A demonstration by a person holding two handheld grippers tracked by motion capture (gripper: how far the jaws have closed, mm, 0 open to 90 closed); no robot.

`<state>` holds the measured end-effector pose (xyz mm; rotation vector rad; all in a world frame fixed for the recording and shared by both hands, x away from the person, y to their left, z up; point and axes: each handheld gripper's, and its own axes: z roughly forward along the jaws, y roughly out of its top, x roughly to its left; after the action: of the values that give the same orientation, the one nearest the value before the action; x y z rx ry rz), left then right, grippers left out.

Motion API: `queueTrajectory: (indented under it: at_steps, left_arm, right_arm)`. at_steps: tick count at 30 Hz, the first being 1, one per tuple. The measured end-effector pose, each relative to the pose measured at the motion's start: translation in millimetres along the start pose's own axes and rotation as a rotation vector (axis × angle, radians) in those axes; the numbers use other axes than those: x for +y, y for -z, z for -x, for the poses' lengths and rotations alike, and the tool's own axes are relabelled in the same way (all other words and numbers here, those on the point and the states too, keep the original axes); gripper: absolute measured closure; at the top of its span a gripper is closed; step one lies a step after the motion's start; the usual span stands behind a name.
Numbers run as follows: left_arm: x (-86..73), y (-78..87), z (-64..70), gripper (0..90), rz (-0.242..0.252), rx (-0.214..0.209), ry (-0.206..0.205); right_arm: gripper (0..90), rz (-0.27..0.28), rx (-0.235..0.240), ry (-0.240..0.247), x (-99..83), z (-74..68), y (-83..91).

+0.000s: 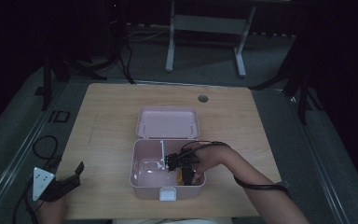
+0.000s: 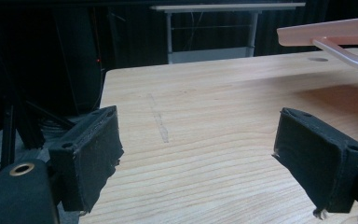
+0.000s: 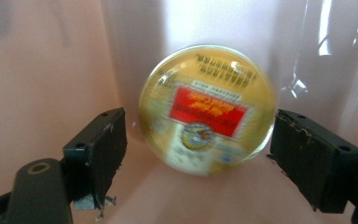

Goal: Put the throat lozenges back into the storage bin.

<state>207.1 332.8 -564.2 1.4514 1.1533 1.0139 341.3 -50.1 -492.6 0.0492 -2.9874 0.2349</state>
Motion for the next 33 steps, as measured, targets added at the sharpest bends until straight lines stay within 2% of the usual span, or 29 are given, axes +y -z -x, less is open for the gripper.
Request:
queueTrajectory:
  at_steps: [4, 7, 9, 10, 16, 19, 21, 22, 23, 26, 27, 29, 30, 33]
  left_arm:
    - [0.0, -0.1, 0.1, 15.0, -0.001, 0.000, 0.000]
    - [0.1, -0.2, 0.2, 15.0, -0.001, 0.001, 0.001]
    - [0.1, -0.3, 0.2, 15.0, -0.002, 0.000, 0.000]
    - [0.1, -0.3, 0.2, 15.0, -0.002, 0.001, 0.000]
    - [0.1, -0.3, 0.3, 15.0, -0.003, 0.001, -0.002]
    - [0.2, -0.3, 0.5, 15.0, -0.004, 0.001, -0.004]
    - [0.2, -0.3, 0.4, 15.0, -0.003, 0.002, -0.005]
    - [0.1, -0.3, 0.5, 15.0, -0.002, 0.003, -0.003]
    - [0.1, -0.3, 0.6, 15.0, -0.002, 0.003, -0.002]
    - [0.3, -0.6, 0.8, 15.0, -0.005, 0.003, -0.006]
    - [0.3, -0.6, 0.9, 15.0, -0.005, 0.003, -0.006]
    - [0.2, -0.5, 0.8, 15.0, -0.005, 0.003, -0.006]
    - [0.2, -0.5, 0.8, 15.0, -0.004, 0.005, -0.006]
    - [0.3, -0.6, 0.9, 15.0, -0.006, 0.005, -0.009]
  right_arm:
    - [16.5, 0.026, -0.003, -0.004, -3.0, -1.6, 7.7]
    - [16.5, 0.073, -0.013, -0.004, -7.3, -4.0, 21.9]
    - [16.4, 0.083, -0.013, -0.005, -8.9, -5.2, 26.8]
    - [15.2, 0.108, -0.030, -0.003, -11.7, -6.9, 34.4]
    - [13.3, 0.229, -0.049, -0.003, -29.9, -13.5, 67.0]
    - [12.6, 0.300, -0.066, -0.020, -44.1, -15.9, 83.5]
    - [11.6, 0.316, -0.077, -0.021, -49.3, -16.5, 88.4]
    - [11.5, 0.331, -0.085, -0.026, -54.7, -17.3, 92.6]
    - [11.2, 0.369, -0.093, -0.030, -66.5, -17.6, 100.0]
    - [11.2, 0.417, -0.119, -0.056, -85.5, -17.1, 106.7]
    - [11.2, 0.431, -0.140, -0.068, -91.8, -16.3, 107.7]
    - [11.2, 0.445, -0.148, -0.085, -98.2, -15.1, 108.2]
    - [11.2, 0.475, -0.161, -0.117, -112.7, -12.5, 107.6]
    - [11.2, 0.489, -0.186, -0.147, -131.1, -10.3, 102.3]
